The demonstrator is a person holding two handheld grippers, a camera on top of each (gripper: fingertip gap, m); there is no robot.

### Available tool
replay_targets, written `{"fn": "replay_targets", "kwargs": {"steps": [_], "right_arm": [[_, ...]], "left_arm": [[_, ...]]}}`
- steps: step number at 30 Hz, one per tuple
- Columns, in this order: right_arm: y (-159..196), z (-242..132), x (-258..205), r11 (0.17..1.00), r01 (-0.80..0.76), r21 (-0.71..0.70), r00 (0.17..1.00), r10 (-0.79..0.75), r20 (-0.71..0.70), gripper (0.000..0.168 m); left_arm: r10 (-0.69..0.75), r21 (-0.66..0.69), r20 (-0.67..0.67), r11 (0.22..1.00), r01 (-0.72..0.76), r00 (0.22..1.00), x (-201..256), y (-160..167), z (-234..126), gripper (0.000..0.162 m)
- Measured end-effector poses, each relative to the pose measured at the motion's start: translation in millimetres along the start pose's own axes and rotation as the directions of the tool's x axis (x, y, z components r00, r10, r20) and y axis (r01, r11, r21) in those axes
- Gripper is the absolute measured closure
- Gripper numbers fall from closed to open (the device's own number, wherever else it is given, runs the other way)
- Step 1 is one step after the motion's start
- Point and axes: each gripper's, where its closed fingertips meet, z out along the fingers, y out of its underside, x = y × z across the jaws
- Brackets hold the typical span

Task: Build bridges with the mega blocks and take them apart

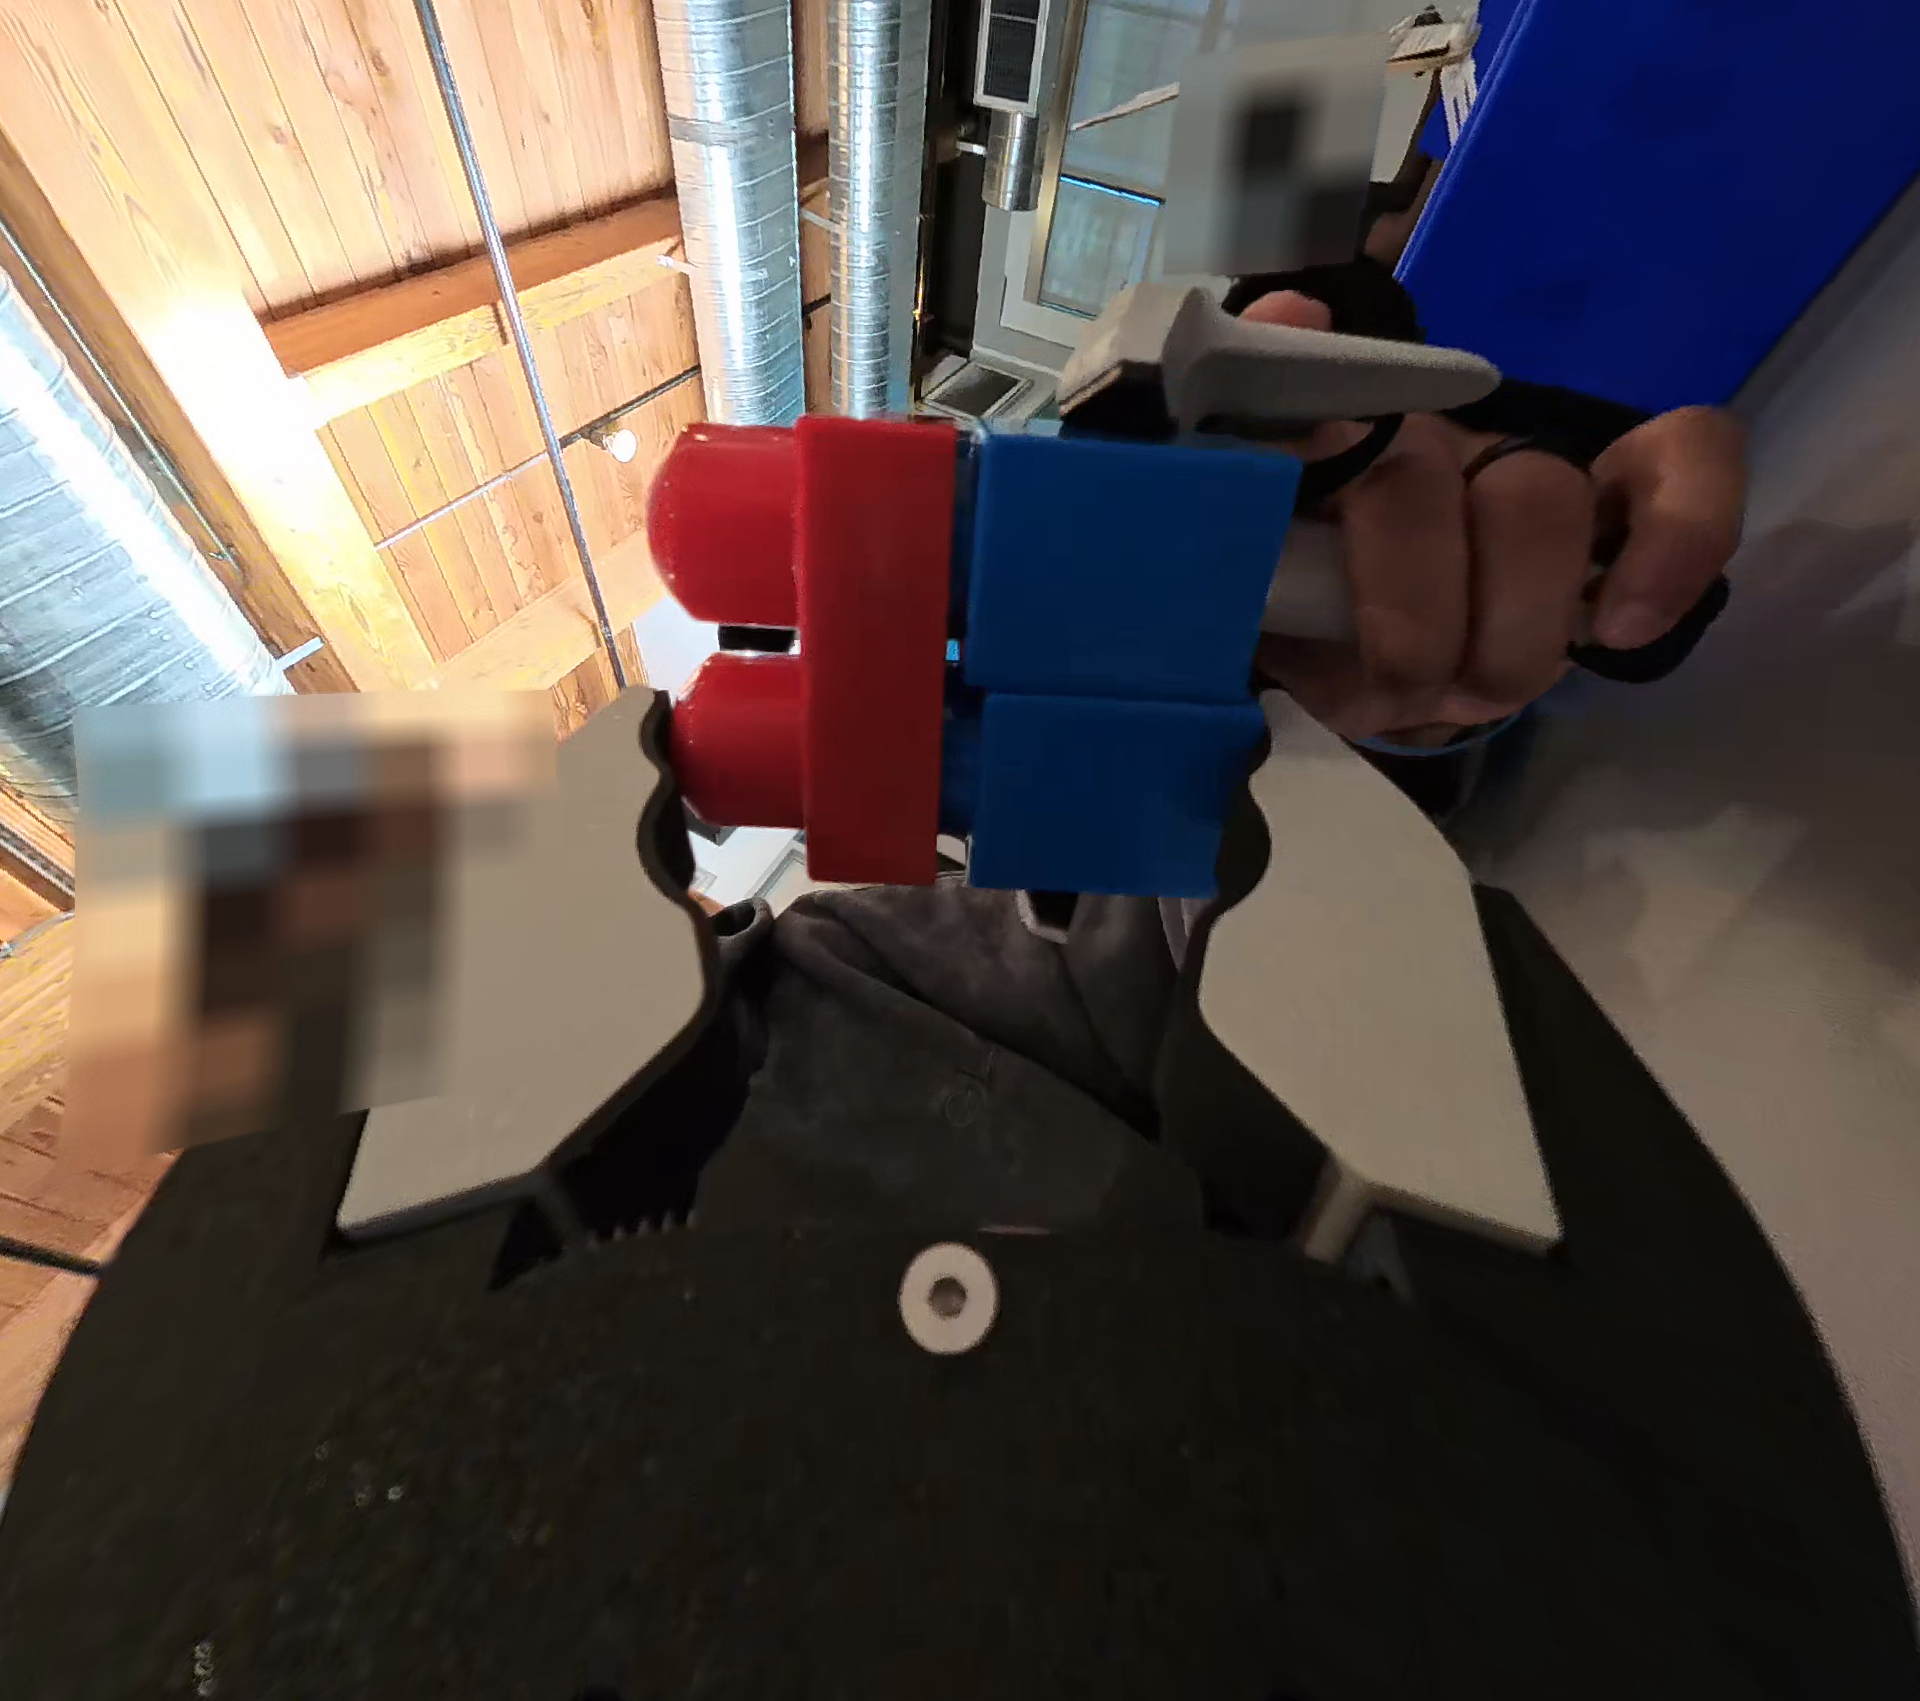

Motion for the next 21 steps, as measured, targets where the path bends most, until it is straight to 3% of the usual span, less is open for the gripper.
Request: {"fn": "replay_targets", "kwargs": {"steps": [8, 21], "right_arm": [[0.6, -3.3, 5.9, 1.000, 0.027, -0.004, 0.999, -0.028, -0.024, 0.073], [5.9, -2.4, -2.6, 0.999, 0.036, -0.022, 0.997, -0.034, 0.064, 0.072]], "left_arm": [[-0.011, -0.014, 0.014, 1.000, 0.011, 1.000, -1.1, 6.2, 0.9, 0.087], [0.030, 0.011, 0.015, 0.999, -0.030, 0.999, 4.5, 0.0, 1.4, 0.086]]}}
